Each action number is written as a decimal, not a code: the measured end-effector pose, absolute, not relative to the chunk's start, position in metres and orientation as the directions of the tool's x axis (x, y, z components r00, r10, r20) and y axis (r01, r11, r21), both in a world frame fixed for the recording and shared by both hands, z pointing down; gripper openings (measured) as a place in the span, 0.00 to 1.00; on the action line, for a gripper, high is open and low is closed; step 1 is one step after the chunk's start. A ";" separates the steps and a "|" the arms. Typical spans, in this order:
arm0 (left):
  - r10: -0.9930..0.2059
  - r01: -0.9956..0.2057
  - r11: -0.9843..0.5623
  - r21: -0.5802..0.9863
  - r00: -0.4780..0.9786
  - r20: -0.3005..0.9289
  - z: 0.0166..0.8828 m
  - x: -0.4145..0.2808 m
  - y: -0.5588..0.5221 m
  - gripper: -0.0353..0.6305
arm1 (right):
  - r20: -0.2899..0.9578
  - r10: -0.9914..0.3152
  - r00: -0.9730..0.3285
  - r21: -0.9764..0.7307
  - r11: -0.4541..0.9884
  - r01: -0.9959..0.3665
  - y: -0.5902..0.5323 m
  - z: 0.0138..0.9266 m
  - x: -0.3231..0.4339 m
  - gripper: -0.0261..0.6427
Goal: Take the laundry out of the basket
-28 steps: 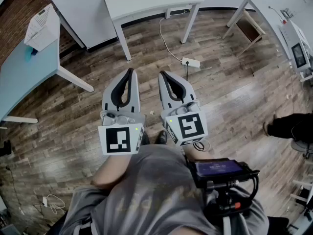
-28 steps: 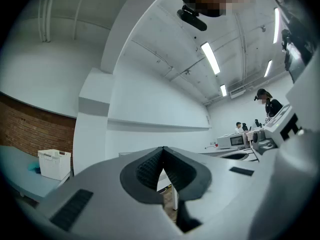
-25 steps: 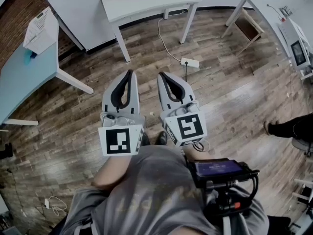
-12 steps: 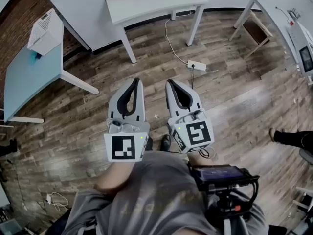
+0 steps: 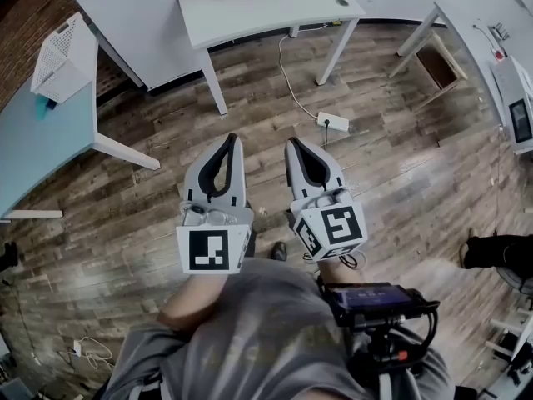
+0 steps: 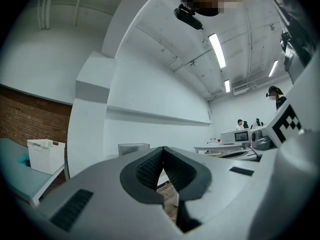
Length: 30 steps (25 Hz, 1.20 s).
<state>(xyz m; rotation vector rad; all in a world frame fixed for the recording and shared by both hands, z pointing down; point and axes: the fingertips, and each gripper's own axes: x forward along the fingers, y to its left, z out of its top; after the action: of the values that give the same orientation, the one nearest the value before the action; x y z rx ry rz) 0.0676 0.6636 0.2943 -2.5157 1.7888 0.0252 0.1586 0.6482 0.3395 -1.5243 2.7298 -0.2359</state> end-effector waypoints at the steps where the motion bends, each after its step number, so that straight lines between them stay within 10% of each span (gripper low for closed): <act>1: -0.942 -0.943 -0.331 -0.034 0.332 -0.053 0.292 0.061 0.650 0.06 | 0.068 -0.848 -0.525 -0.133 0.514 -0.847 0.634 0.339 0.153 0.05; 30: -0.917 -0.919 -0.393 -0.009 0.393 -0.063 0.297 -0.002 0.424 0.06 | 0.040 -0.892 -0.450 -0.067 0.447 -0.892 0.403 0.315 0.104 0.05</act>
<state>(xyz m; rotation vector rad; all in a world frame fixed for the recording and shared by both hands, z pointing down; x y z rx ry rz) -0.0016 0.4244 0.2969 -2.5865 1.7062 0.0737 0.1040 0.4031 0.3152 -1.6463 2.6715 -0.1230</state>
